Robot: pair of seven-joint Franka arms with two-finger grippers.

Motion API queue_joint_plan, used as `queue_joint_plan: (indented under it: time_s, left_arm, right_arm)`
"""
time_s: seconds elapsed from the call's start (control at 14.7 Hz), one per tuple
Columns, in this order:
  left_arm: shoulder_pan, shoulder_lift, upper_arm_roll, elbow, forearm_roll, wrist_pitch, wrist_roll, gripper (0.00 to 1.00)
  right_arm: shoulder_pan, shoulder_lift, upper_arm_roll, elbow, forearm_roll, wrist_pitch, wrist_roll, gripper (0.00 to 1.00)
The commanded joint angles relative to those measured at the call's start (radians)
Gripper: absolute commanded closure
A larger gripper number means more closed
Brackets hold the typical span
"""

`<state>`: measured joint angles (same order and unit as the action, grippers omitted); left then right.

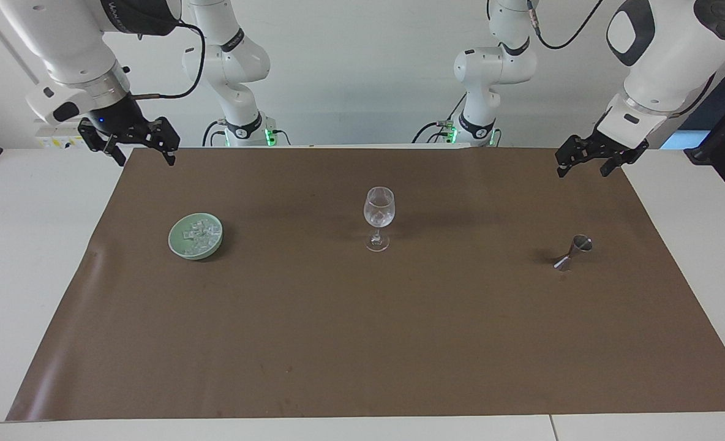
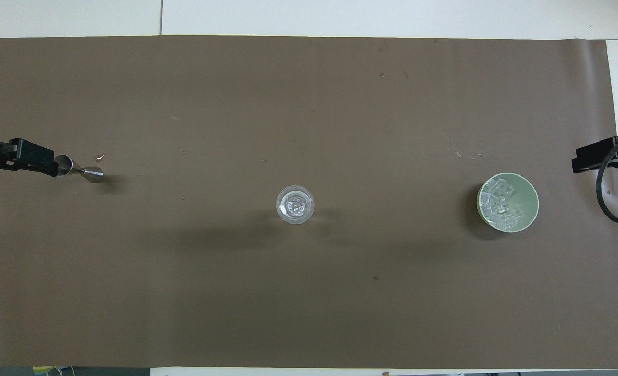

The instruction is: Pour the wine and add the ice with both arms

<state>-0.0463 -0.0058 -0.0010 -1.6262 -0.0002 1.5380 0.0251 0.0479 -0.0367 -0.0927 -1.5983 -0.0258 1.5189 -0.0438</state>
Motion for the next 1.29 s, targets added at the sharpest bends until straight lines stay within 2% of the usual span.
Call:
queue_joint_plan:
  time_s: [0.0, 1.23]
  left_arm:
    - [-0.007, 0.0, 0.009, 0.002, 0.012, 0.007, -0.011, 0.0]
    - [-0.007, 0.0, 0.009, 0.002, 0.012, 0.007, -0.011, 0.0]
  right_arm:
    - [-0.017, -0.006, 0.002, -0.005, 0.015, 0.024, -0.019, 0.0]
    - [-0.01, -0.006, 0.002, -0.005, 0.014, 0.023, -0.018, 0.0]
